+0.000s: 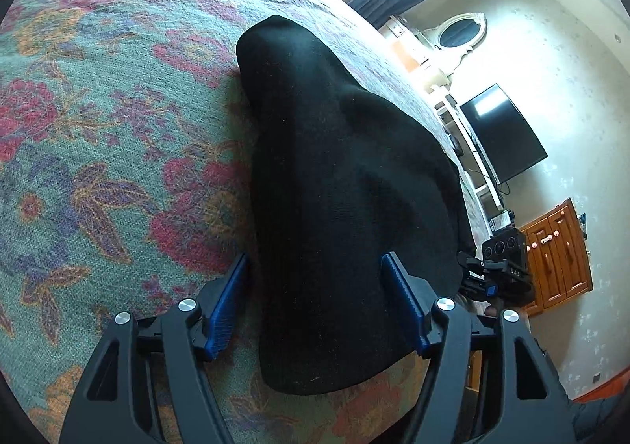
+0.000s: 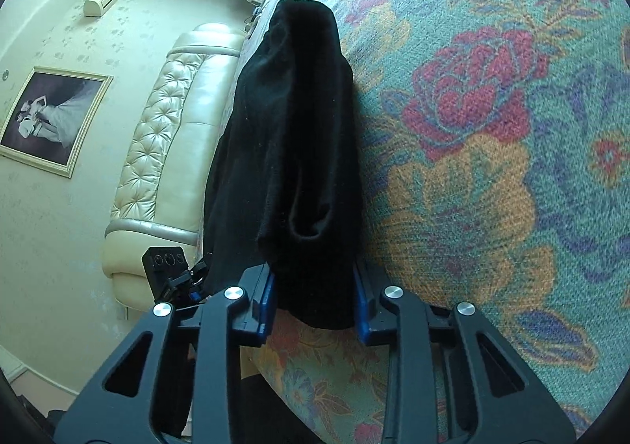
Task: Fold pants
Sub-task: 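Lower the folded pants onto the bed and open both grippers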
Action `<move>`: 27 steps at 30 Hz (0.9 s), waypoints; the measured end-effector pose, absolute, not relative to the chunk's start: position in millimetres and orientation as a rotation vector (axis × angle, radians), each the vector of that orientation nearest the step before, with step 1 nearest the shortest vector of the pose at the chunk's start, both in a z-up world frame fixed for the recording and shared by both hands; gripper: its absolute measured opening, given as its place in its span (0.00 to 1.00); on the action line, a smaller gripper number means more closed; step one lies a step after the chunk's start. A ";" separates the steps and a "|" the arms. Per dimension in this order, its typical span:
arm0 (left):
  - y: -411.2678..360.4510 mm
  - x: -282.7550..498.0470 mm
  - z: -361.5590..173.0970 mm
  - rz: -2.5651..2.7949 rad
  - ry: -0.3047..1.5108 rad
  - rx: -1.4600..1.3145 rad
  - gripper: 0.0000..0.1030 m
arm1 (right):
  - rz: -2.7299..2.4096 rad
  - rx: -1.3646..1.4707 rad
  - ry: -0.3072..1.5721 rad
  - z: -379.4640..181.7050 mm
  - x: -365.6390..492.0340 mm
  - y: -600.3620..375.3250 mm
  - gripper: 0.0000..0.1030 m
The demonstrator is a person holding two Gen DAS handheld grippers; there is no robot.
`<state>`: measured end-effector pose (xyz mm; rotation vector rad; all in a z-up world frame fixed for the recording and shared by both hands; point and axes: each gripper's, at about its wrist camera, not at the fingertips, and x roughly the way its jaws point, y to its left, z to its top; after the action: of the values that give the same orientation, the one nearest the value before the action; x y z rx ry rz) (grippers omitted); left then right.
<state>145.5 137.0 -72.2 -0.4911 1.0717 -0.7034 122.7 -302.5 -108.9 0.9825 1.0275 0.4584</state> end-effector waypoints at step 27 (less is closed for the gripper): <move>117.1 303.8 -67.0 -0.660 1.066 -0.540 0.90 | 0.372 1.058 0.977 -93.3 259.2 -342.1 0.78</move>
<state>303.8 117.1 -67.0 -0.5398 1.0660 -0.6596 259.2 -342.1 -93.3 1.0580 0.9772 0.3719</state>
